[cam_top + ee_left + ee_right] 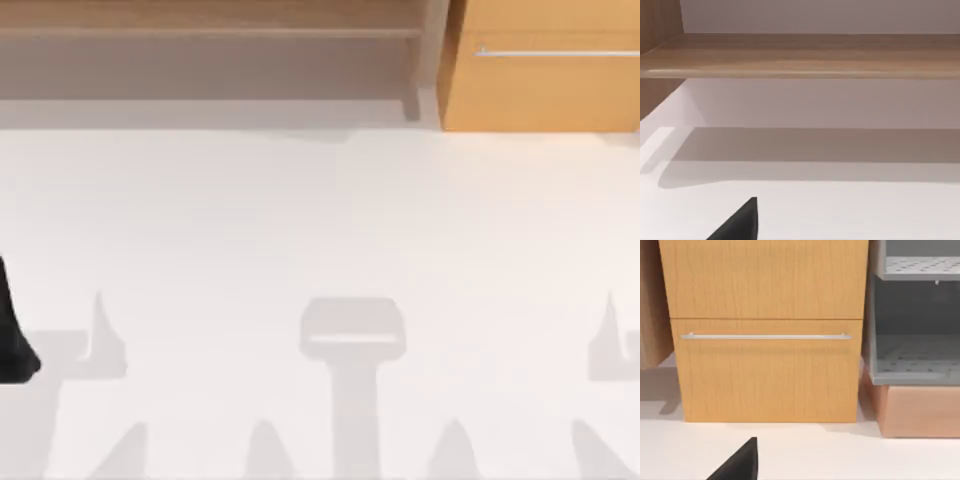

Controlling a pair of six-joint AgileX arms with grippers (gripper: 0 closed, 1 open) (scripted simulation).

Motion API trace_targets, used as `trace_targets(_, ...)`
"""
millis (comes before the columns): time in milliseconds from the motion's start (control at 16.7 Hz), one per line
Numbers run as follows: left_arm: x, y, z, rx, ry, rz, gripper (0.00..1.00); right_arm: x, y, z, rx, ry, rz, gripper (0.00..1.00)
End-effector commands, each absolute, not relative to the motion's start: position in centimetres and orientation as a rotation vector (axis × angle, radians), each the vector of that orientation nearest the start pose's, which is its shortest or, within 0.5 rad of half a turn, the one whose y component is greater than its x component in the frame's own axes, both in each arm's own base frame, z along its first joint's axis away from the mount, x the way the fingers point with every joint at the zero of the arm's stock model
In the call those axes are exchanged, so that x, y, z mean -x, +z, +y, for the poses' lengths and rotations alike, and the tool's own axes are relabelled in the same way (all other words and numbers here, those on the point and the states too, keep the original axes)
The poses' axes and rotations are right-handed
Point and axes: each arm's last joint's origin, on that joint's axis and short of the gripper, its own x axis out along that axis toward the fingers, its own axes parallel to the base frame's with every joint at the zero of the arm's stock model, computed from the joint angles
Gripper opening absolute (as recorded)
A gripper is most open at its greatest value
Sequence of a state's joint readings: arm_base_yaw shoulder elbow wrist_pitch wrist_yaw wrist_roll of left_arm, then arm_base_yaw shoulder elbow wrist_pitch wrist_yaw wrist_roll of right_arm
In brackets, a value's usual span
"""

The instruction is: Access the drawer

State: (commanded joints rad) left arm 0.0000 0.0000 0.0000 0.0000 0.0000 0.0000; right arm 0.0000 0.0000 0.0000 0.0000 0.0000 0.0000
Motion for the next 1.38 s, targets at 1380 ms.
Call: trace_targets(1380,-10.6,16.0,-0.1,0.0,0.0,0.0,1.0,-25.1,25.3,-7.7,0.0,0.0,0.0,1.0)
